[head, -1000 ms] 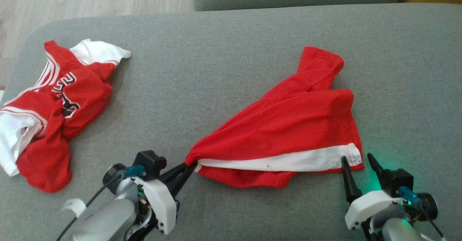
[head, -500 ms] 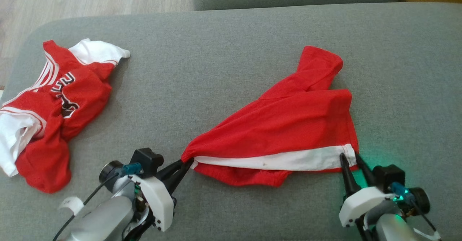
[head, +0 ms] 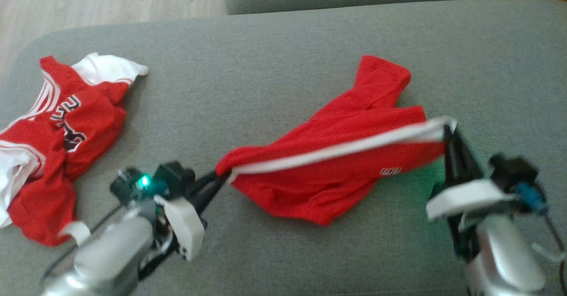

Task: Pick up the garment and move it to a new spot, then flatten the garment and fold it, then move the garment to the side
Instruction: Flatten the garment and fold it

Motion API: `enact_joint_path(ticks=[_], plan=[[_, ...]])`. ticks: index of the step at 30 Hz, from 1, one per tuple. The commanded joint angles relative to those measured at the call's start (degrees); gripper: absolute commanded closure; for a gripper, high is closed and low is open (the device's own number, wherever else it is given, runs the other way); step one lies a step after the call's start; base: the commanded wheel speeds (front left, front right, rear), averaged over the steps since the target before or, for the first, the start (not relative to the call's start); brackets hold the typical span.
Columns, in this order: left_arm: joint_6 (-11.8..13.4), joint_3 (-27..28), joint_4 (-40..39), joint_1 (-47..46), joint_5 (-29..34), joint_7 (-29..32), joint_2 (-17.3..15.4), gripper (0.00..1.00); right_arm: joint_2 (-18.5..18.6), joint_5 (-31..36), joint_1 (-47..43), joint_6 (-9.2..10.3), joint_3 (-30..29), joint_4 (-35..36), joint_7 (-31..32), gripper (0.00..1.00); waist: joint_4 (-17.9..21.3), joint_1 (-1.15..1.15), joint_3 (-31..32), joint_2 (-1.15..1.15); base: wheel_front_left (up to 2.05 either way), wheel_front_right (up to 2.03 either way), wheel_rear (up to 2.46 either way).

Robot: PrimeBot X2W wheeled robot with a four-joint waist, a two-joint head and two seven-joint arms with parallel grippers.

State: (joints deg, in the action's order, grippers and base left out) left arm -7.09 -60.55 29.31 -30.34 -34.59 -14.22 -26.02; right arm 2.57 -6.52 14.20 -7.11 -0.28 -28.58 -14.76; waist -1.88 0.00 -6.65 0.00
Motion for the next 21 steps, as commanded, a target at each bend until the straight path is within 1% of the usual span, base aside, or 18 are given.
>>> enact_joint_path(ticks=[1, 3, 5, 9, 12, 14, 16, 18, 21], plan=[[-0.1, 2.3, -1.9, -5.0, 0.6, -0.7, -2.6, 1.00, 0.3, -0.3, 3.9, -0.37, 0.9, 3.0, -0.2, 1.00, 0.5, 0.00, -0.3, 0.00, 0.00, 0.00, 0.00], [-0.2, 2.3, -3.9, -8.4, 1.3, -0.6, -4.2, 1.00, 0.3, 0.2, 7.3, -0.37, 0.7, 5.5, -0.2, 1.00, 1.4, 0.00, -1.4, 0.00, 0.00, 0.00, 0.00], [-0.3, 2.4, -6.0, -12.9, 1.6, 0.2, -5.8, 1.00, 0.5, 0.1, 12.2, -0.37, 0.2, 5.7, -0.2, 1.00, 1.9, 0.00, -2.8, 0.00, 0.00, 0.00, 0.00], [-0.4, 1.5, -11.2, -24.9, -1.1, 2.9, -7.8, 1.00, 3.8, 0.0, 25.5, -0.37, -1.5, 3.3, 1.1, 1.00, 2.4, 0.00, -6.6, 0.00, 0.00, 0.00, 0.00], [-0.4, 0.2, -12.8, -35.9, -1.9, 4.1, -8.6, 1.00, 6.2, -1.6, 36.1, -0.37, -1.8, 0.1, 2.4, 1.00, 2.6, 0.00, -10.6, 0.00, 0.00, 0.00, 0.00], [-0.4, 0.1, -11.6, -43.2, -1.7, 3.3, -7.9, 1.00, 8.3, -1.9, 42.8, -0.37, -1.2, -2.3, 2.4, 1.00, 2.8, 0.00, -13.4, 0.00, 0.00, 0.00, 0.00], [-0.4, 0.1, -8.9, -49.9, -0.2, 1.7, -6.4, 1.00, 10.3, -1.9, 48.8, -0.37, -0.3, -4.2, 1.9, 1.00, 3.0, 0.00, -15.7, 0.00, 0.00, 0.00, 0.00], [-0.4, 0.8, -5.6, -55.6, 2.3, 0.2, -4.5, 1.00, 12.1, -1.4, 53.9, -0.37, 0.2, -5.5, 1.1, 1.00, 3.2, 0.00, -17.8, 0.00, 0.00, 0.00, 0.00], [0.0, 2.9, -1.9, -61.5, 6.6, -0.7, -1.5, 1.00, 13.8, -0.6, 59.1, -0.37, 0.9, -6.3, 0.3, 1.00, 3.6, 0.00, -20.1, 0.00, 0.00, 0.00, 0.00]])
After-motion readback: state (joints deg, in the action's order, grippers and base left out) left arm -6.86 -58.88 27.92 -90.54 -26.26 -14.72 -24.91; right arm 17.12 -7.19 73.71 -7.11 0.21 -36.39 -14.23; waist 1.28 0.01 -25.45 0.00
